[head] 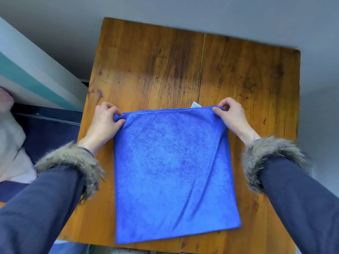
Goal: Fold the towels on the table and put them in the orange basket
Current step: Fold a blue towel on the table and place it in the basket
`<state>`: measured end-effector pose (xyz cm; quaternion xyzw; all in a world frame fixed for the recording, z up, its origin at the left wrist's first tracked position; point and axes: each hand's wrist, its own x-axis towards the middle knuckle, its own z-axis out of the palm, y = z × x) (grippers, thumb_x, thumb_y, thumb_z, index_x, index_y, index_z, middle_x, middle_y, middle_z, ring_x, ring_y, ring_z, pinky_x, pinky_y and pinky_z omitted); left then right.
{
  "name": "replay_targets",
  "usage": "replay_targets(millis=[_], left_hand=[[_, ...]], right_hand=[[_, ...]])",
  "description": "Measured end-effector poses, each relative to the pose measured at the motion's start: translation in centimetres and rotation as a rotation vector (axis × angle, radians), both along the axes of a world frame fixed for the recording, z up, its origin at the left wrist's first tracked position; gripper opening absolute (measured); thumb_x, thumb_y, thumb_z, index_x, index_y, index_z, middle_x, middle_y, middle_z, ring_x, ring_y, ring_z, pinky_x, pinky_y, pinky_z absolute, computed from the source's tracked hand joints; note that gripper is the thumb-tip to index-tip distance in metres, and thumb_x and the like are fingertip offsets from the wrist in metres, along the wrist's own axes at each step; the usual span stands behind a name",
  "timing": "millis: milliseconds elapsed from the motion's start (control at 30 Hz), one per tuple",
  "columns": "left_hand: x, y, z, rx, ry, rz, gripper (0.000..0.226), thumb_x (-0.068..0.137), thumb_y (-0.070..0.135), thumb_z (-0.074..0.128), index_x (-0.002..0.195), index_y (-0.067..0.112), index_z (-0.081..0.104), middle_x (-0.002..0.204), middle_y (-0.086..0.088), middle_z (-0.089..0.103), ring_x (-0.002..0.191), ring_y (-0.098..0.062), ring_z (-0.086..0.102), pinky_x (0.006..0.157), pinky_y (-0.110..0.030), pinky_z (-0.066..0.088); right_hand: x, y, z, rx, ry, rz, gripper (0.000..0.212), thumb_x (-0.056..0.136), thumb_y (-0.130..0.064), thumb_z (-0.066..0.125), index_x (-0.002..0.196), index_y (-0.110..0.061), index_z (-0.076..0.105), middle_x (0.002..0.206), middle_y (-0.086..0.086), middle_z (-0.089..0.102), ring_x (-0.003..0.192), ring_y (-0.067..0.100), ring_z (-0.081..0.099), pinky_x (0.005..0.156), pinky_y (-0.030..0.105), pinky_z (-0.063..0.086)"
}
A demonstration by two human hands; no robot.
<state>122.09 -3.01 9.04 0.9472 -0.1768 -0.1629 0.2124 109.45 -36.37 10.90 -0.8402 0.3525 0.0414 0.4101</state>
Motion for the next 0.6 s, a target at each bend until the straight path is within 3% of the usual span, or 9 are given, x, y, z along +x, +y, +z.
replay_targets(millis=[100, 400, 500, 600], left_hand=[[0.4, -0.1, 0.3, 0.046, -0.004, -0.083, 0.013, 0.081, 0.01, 0.068, 0.091, 0.004, 0.064, 0.103, -0.016, 0.049, 0.102, -0.032, 0.043, 0.089, -0.039, 0.037], [0.8, -1.1, 0.7, 0.195, 0.133, 0.062, 0.028, 0.084, 0.026, 0.065, 0.107, 0.014, 0.054, 0.097, -0.007, 0.051, 0.107, -0.031, 0.04, 0.08, -0.039, 0.031], [1.1, -1.5, 0.9, 0.291, 0.192, 0.027, 0.017, 0.085, 0.026, 0.063, 0.097, 0.016, 0.056, 0.107, -0.012, 0.046, 0.113, -0.033, 0.036, 0.089, -0.041, 0.031], [1.1, -1.6, 1.0, 0.199, 0.186, 0.003, 0.012, 0.084, 0.017, 0.063, 0.088, 0.015, 0.051, 0.098, -0.008, 0.045, 0.104, -0.031, 0.042, 0.085, -0.039, 0.034]], right_hand=[[-0.3, 0.0, -0.1, -0.007, -0.035, -0.006, 0.004, 0.086, -0.017, 0.061, 0.084, -0.017, 0.058, 0.093, 0.004, 0.057, 0.082, 0.014, 0.049, 0.07, 0.02, 0.035], [-1.2, 0.5, -0.3, -0.081, 0.021, 0.044, 0.006, 0.089, -0.019, 0.059, 0.087, -0.014, 0.062, 0.097, 0.001, 0.053, 0.087, 0.013, 0.047, 0.072, 0.016, 0.029], [-0.9, 0.3, -0.2, -0.067, 0.014, -0.012, 0.01, 0.089, -0.017, 0.058, 0.094, -0.012, 0.064, 0.095, 0.001, 0.058, 0.089, 0.014, 0.05, 0.075, 0.019, 0.031], [-0.7, 0.1, 0.0, -0.03, -0.028, -0.095, 0.005, 0.087, -0.016, 0.06, 0.09, -0.015, 0.064, 0.09, -0.001, 0.061, 0.087, 0.014, 0.053, 0.077, 0.024, 0.038]])
